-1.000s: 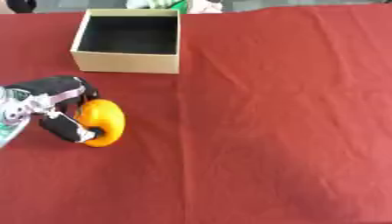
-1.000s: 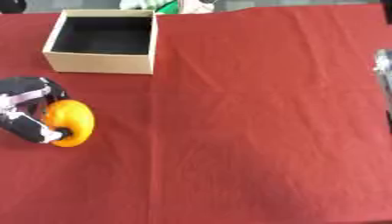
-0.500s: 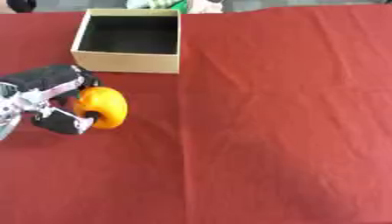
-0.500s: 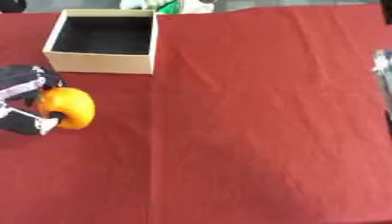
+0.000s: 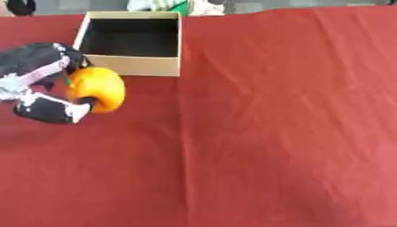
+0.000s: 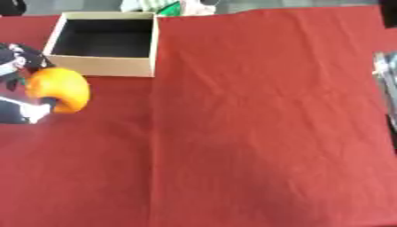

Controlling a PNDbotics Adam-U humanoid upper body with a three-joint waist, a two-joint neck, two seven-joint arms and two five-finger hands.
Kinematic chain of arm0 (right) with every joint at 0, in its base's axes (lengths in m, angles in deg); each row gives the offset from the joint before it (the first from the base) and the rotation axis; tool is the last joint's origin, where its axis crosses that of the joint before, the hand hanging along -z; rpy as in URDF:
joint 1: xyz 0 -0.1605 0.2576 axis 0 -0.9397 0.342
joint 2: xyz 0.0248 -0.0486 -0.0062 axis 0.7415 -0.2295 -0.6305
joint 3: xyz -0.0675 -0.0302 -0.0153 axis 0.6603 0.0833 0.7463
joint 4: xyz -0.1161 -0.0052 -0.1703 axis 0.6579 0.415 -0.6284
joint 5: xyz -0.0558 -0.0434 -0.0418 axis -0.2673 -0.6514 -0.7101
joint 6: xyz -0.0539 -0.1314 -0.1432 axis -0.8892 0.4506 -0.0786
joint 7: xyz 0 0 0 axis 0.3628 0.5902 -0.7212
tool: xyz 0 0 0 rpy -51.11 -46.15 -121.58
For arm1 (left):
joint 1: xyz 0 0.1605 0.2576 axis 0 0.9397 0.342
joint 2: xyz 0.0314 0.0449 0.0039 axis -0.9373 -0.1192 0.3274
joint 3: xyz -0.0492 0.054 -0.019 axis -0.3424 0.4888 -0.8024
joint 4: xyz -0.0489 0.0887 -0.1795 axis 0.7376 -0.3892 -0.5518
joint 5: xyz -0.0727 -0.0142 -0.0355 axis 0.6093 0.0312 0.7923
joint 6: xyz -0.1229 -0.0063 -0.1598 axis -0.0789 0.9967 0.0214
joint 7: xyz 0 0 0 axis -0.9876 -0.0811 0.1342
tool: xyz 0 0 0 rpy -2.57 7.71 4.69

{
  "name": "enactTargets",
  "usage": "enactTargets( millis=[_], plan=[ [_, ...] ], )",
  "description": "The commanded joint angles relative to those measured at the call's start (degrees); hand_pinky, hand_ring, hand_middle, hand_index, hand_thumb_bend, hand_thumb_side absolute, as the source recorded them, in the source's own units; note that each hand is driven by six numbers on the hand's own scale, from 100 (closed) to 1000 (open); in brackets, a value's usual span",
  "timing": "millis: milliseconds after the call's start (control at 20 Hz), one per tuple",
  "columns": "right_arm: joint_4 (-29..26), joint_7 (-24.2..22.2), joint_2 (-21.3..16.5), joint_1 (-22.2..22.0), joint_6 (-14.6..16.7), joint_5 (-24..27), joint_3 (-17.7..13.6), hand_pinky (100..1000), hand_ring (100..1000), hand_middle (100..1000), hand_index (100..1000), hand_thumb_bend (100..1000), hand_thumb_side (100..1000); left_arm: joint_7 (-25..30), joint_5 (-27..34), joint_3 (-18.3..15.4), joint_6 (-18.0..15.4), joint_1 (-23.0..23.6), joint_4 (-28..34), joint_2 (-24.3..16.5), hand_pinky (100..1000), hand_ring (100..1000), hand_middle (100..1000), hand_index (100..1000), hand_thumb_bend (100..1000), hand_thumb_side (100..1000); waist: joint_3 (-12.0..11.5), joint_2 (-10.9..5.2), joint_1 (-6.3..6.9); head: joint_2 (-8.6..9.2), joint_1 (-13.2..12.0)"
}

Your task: Pick up objects on the table and place them in the box.

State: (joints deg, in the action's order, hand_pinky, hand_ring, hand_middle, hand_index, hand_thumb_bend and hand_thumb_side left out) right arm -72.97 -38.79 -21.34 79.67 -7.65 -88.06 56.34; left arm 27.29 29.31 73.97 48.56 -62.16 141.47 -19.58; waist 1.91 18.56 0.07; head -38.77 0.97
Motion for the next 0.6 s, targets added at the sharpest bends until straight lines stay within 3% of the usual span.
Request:
enactTargets(
  millis=[50, 150, 200, 250, 600],
  plan=[
    [-1.15, -0.18, -1.25, 0.78, -0.01, 0.36, -0.19, 934, 865, 806, 916, 100, 969, -1.56, -2.13, -1.18, -1.33, -5.17, -3.8, 1.49, 408, 662, 647, 751, 100, 243, -0.17, -1.3, -0.03, -0.04, 0.42],
    [-1.15, -0.31, -1.09, 0.89, 0.03, 0.48, -0.06, 933, 866, 806, 915, 100, 969, -2.67, -4.7, -0.76, -3.33, -9.53, -8.95, 4.29, 403, 657, 642, 746, 100, 242, -0.24, -1.34, -0.2, -0.07, 0.71],
    [-1.15, -0.39, -1.04, 0.99, 0.03, 0.5, 0.0, 933, 866, 806, 915, 100, 968, -3.29, -5.97, -0.57, -4.51, -11.51, -11.96, 5.85, 403, 657, 642, 745, 100, 328, -0.23, -1.35, -0.29, -0.06, 0.72],
    [-1.15, -0.45, -1.01, 1.09, 0.04, 0.5, 0.03, 933, 866, 806, 915, 100, 968, -4.06, -7.42, -0.43, -5.82, -13.31, -15.01, 7.29, 404, 658, 643, 744, 100, 241, -0.2, -1.35, -0.39, -0.02, 0.71],
    [-1.15, -0.83, -0.46, 2.15, 0.18, 0.7, 0.31, 932, 866, 806, 914, 100, 969, -13.03, -20.72, -3.21, -13.89, -22.33, -35.03, 16.85, 398, 654, 638, 740, 100, 243, 0.39, -0.9, -1.22, 0.87, 0.36]
  ],
)
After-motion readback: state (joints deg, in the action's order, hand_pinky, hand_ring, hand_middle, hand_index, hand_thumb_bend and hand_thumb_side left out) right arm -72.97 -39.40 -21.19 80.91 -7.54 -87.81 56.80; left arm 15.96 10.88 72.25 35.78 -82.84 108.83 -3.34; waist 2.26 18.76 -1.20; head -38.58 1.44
